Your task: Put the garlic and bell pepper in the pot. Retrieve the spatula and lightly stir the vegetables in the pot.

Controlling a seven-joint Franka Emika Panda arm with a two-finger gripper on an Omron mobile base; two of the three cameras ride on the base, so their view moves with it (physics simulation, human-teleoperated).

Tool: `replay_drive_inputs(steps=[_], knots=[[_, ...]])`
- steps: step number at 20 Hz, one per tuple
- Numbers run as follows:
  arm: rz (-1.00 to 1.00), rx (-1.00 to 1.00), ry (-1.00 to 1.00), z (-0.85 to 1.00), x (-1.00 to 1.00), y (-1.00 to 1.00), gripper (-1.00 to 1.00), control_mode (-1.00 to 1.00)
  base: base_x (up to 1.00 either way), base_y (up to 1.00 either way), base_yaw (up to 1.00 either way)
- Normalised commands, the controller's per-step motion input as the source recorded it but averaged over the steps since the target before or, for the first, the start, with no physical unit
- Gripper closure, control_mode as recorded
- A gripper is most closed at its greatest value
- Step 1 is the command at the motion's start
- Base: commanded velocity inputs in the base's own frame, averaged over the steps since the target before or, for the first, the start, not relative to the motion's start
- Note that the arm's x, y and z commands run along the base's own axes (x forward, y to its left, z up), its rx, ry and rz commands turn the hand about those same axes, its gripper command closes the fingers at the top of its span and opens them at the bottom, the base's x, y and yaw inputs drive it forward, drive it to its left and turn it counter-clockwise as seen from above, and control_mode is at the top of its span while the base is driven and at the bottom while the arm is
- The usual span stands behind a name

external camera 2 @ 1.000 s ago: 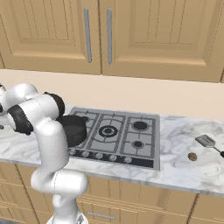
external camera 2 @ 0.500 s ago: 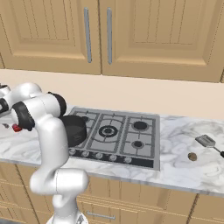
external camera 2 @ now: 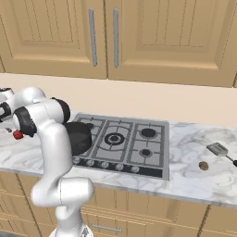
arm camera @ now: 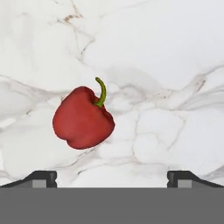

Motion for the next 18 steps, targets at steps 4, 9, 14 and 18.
replay_drive_inputs(steps=[4,9,14,18], knots=[[0.00,0.00,0.03,-0.04,0.10,0.09,-1.00,-1.00,0.00,0.00,0.00],[0.00,0.00,0.03,-0.14,0.08,0.21,-1.00,-1.00,0.00,0.00,0.00],[0.00,0.00,0.00,-0.14,0.13,0.24,-1.00,-1.00,0.00,0.00,0.00],[0.00,0.00,0.00,-0.08,0.09,0.16,-1.00,-1.00,0.00,0.00,0.00]])
